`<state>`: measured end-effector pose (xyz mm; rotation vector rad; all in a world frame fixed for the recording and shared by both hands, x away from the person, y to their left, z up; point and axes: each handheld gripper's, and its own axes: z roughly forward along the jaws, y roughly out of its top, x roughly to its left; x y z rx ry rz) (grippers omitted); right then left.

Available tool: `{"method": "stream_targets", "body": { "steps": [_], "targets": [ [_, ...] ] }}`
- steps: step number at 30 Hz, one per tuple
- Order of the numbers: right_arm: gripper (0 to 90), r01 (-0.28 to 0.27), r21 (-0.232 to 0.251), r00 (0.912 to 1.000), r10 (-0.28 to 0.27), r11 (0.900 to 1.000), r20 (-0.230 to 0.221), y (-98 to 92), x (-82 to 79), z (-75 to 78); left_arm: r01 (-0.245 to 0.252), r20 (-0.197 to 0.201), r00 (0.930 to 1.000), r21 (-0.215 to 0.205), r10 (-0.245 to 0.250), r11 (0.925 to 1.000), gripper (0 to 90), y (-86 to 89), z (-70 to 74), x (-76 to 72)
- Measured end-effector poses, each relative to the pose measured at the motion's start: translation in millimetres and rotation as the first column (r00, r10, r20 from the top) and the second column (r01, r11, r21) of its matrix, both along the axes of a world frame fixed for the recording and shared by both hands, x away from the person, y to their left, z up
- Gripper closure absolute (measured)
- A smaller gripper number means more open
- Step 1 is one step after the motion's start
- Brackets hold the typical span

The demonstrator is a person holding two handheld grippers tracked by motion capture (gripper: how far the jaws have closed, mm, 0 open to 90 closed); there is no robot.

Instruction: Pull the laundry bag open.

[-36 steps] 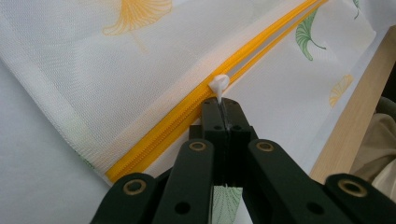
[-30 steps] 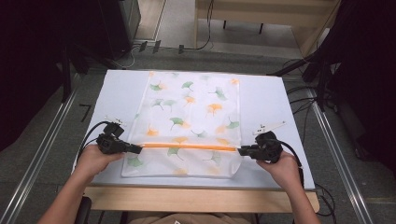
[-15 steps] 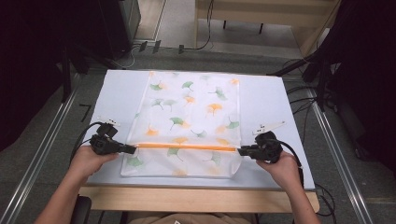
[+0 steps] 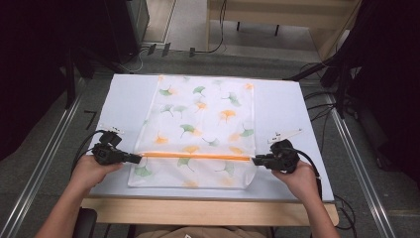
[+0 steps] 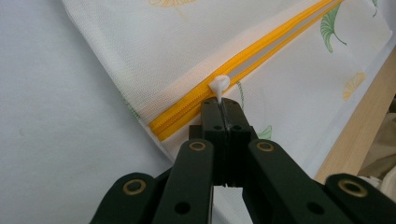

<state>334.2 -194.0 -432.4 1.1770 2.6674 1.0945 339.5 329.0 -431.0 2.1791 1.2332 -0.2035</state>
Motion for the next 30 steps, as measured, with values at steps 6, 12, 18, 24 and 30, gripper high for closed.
{"method": "stream_targets", "body": {
  "steps": [6,12,18,24,30],
  "targets": [
    [84.3,0.000,0.001,1.0000,0.000,1.000,-0.002,-0.2,0.2,-0.2,-0.002,-0.001,1.0000,0.003,0.002,1.0000,90.0,-1.1,-0.1,-0.3],
    [84.2,-0.001,0.001,1.0000,0.001,1.000,-0.003,0.1,0.2,-0.3,-0.004,0.001,1.0000,-0.003,0.004,1.0000,90.0,0.7,0.2,-0.2],
    [84.2,-0.002,0.001,1.0000,0.002,1.000,-0.004,0.1,0.2,-0.4,-0.011,-0.002,0.9999,-0.007,0.011,0.9999,90.0,3.0,0.2,-0.3],
    [84.2,0.000,0.000,1.0000,0.000,1.000,-0.008,-0.1,0.0,-0.5,-0.016,-0.007,0.9999,-0.003,0.016,0.9999,90.0,9.1,0.1,-1.4],
    [84.2,0.001,-0.005,1.0000,-0.001,1.000,-0.006,-0.5,0.4,-1.0,-0.047,-0.005,0.9989,-0.007,0.047,0.9989,90.0,21.1,0.8,-5.2]
  ]
}}
